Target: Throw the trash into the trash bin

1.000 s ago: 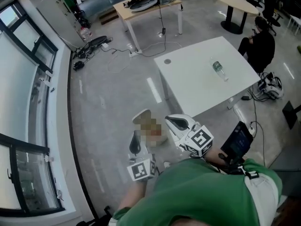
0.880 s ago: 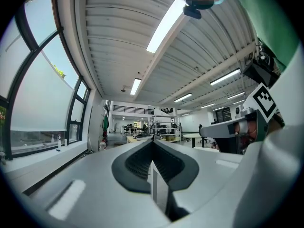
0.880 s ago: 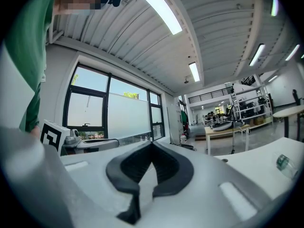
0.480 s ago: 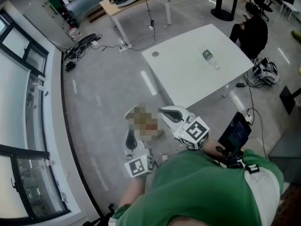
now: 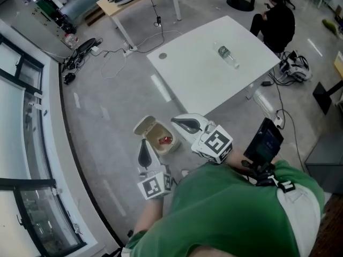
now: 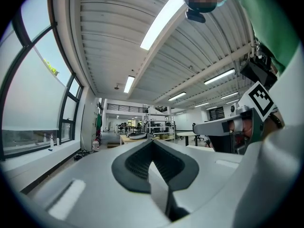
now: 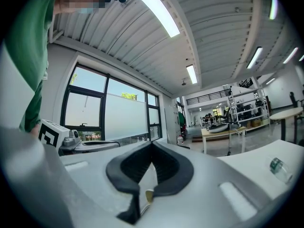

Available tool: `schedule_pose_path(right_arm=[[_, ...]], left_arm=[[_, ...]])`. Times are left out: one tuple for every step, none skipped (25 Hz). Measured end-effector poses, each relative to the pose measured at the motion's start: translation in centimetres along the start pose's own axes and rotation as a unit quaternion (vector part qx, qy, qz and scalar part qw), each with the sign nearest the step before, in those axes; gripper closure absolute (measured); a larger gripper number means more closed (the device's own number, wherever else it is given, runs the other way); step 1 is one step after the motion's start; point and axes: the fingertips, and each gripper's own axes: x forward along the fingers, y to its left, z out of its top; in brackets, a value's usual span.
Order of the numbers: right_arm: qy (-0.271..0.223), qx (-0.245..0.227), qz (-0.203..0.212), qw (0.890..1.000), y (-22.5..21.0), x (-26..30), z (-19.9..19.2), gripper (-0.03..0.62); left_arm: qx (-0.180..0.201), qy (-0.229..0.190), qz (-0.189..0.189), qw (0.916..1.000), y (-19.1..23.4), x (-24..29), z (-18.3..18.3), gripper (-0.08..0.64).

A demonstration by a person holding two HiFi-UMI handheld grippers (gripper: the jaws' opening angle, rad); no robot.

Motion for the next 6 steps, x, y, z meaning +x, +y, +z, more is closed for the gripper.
schedule_pose_path(right_arm=[[0.0, 0.0, -0.001, 1.0, -0.08, -0.08, -0.09, 0.589], [0.001, 0.0, -0.002, 1.0, -0.17, -0.15, -0.17, 0.589], [0.001, 0.0, -0.003, 1.0, -0.27, -0.18, -0.21, 0.589], [0.001, 0.0, -0.003, 1.0, -0.36, -0.18, -0.22, 0.589], [0.001, 0.0, -0.003, 1.0, -0.47, -0.17, -0.21, 0.589], [0.001, 0.0, -0.004, 1.0, -0.57, -0.16, -0.2, 0.589]], left_arm=[[0.0, 0.001, -0.002, 1.0, -0.15, 0.08, -0.1, 0.555], [0.001, 0.002, -0.004, 1.0, -0.27, 0.18, -0.17, 0.555], [0.001, 0.002, -0.005, 1.0, -0.36, 0.31, -0.2, 0.555], [0.001, 0.002, -0.006, 1.0, -0.43, 0.47, -0.19, 0.555], [0.002, 0.002, -0.007, 1.0, -0.48, 0.63, -0.16, 0.555], [0.002, 0.002, -0.008, 1.0, -0.54, 0.81, -0.12, 0.555]])
